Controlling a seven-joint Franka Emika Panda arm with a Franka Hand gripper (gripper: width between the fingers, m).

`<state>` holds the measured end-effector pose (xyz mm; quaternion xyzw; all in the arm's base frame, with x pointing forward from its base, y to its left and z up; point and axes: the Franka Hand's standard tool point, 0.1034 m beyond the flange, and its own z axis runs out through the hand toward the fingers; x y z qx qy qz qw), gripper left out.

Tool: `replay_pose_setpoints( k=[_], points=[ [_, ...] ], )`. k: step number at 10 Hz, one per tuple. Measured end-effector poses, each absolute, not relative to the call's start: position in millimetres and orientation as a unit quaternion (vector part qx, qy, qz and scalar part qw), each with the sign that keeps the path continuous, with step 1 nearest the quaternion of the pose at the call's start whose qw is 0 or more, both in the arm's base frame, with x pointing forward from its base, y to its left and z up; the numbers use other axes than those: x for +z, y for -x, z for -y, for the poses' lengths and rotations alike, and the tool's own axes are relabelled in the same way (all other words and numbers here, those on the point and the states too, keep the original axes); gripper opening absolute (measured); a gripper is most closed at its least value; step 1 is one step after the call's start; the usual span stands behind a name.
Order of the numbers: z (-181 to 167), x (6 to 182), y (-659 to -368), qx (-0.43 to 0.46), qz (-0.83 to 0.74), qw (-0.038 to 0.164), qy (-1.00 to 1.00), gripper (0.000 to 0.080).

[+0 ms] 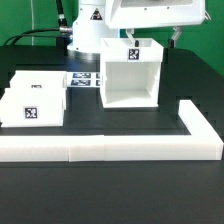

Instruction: Assemble drawer

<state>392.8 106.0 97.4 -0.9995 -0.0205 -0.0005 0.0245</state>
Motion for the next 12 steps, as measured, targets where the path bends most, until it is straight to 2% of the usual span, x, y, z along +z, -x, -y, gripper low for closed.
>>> replay_pose_setpoints(
  k=[3,4,5,6,7,8,9,12],
  points=[
    [-104.7,95.0,-389.7,0.002,0.01,0.024,1.0,0.065],
    [-104.8,95.1,-389.8,0.002,0.01,0.024,1.0,0.0555],
    [-104.8,95.1,-389.8,0.002,0.01,0.024,1.0,0.0377],
    [-104.7,95.1,-389.8,0.002,0.01,0.024,1.0,0.024],
    [-104.7,95.1,-389.8,0.002,0.01,0.024,1.0,0.024],
    [-104.7,95.1,-389.8,0.002,0.01,0.024,1.0,0.0071],
    [-104.8,95.2,-390.0,0.002,0.01,0.024,1.0,0.0037],
    [-104.8,95.2,-390.0,0.002,0.01,0.024,1.0,0.0037]
  ],
)
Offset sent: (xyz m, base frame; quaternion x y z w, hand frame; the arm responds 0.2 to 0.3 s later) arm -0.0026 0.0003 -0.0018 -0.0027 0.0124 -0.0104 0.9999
